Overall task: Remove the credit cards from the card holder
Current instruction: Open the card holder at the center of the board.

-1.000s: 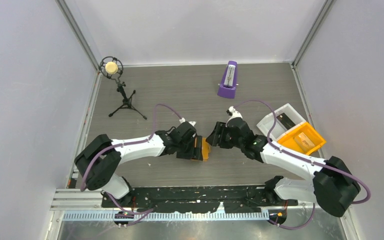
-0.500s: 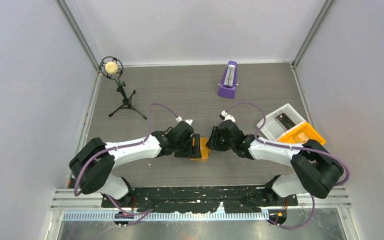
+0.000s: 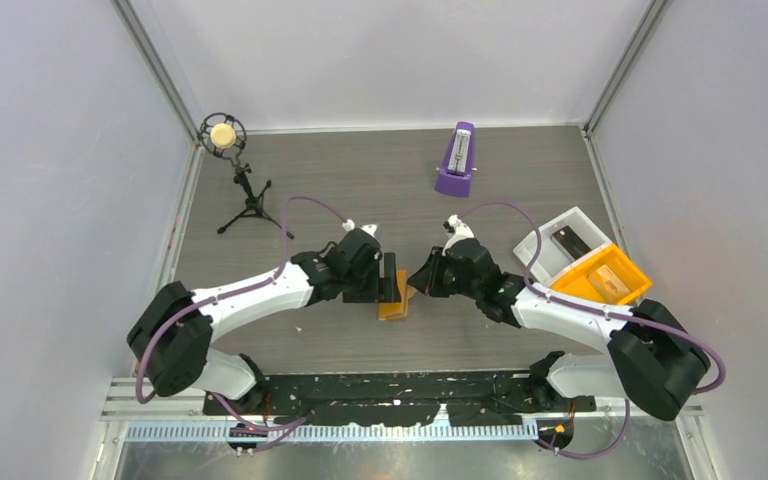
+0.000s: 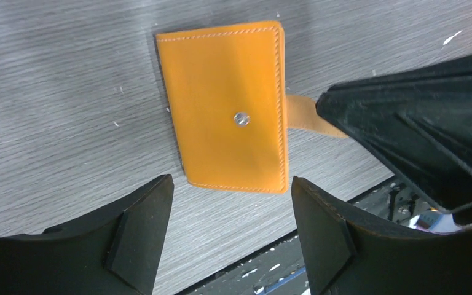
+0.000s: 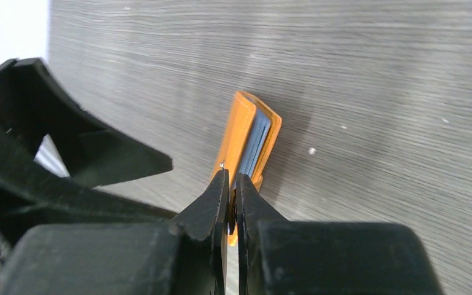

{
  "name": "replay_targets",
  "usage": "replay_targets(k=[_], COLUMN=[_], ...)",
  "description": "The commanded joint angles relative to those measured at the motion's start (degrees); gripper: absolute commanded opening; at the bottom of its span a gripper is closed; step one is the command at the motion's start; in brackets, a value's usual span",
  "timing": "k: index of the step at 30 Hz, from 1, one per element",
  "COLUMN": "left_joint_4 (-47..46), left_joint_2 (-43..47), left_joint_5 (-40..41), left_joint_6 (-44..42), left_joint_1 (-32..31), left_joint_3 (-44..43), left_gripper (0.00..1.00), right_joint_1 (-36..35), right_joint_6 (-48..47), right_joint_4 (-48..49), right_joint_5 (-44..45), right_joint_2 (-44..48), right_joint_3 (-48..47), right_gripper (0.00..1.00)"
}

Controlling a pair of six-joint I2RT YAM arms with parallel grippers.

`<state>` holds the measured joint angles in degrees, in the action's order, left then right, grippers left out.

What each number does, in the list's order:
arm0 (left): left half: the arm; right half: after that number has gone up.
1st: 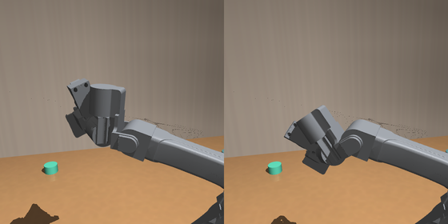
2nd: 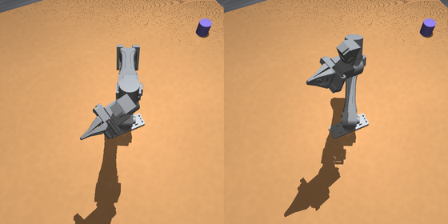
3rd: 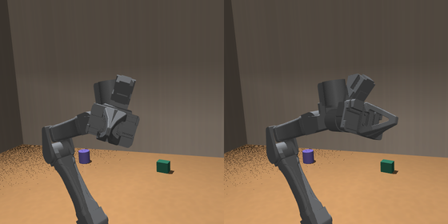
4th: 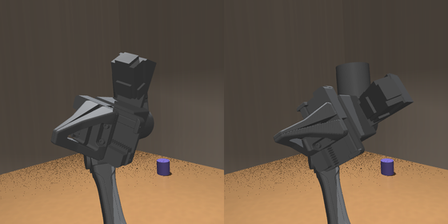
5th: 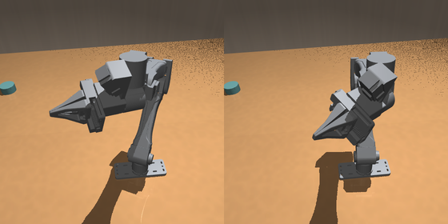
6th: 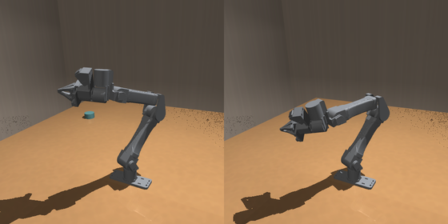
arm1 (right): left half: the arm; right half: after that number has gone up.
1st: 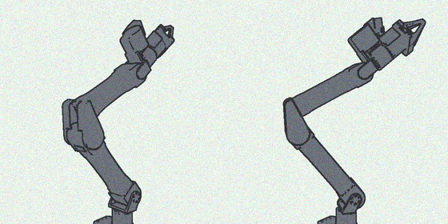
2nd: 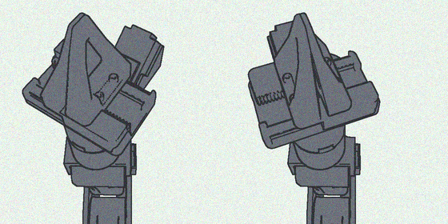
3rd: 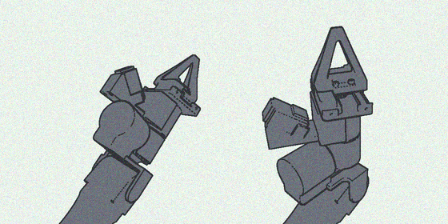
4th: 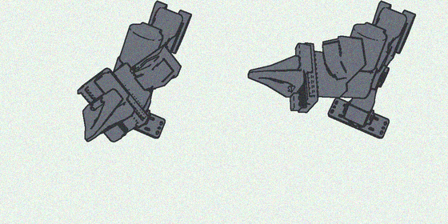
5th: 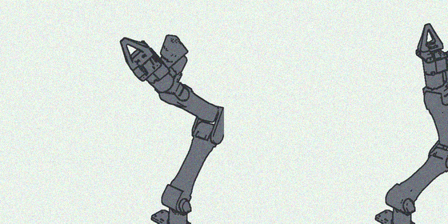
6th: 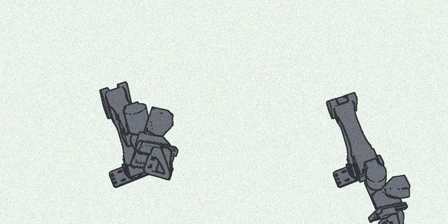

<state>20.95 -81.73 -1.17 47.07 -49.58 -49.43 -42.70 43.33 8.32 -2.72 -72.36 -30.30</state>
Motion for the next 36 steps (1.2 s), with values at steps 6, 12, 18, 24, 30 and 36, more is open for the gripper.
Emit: replay_targets(k=[6, 12, 18, 24, 30, 36], left_joint_4=[-1.6, -2.0, -2.9, -2.7, 2.3, 4.6], left_joint_2=[6.4, 6.3, 5.1, 2.5, 2.1, 3.9], left_joint_5=[-7.0, -7.8, -8.9, -9.7, -5.4, -2.5], left_joint_6=[-2.1, -3.3, -4.5, -5.4, -7.1, -8.1], left_joint_1=[6.3, 7.9, 8.2, 8.3, 8.4, 8.9], left_joint_3=[1.9, 2.6, 2.5, 1.7, 1.2, 4.6], left_gripper=[0.78, 0.77, 0.76, 0.74, 0.56, 0.42], right_joint_1=[-0.3, -0.3, -0.4, -0.5, -0.4, 1.8], right_joint_6=[1.8, 2.4, 2.2, 2.6, -0.3, -4.2], right_joint_4=[6.5, 7.1, 6.4, 6.4, 1.9, -1.4], right_joint_5=[-6.1, -6.3, -5.9, -6.0, -3.1, -1.7], right_joint_2=[3.6, 2.7, 3.3, 3.6, 4.4, 2.4], right_joint_3=[-2.5, -2.2, -2.2, -1.9, -2.1, 0.2], right_gripper=[0.05, 0.05, 0.05, 0.05, 0.05, 0.06])
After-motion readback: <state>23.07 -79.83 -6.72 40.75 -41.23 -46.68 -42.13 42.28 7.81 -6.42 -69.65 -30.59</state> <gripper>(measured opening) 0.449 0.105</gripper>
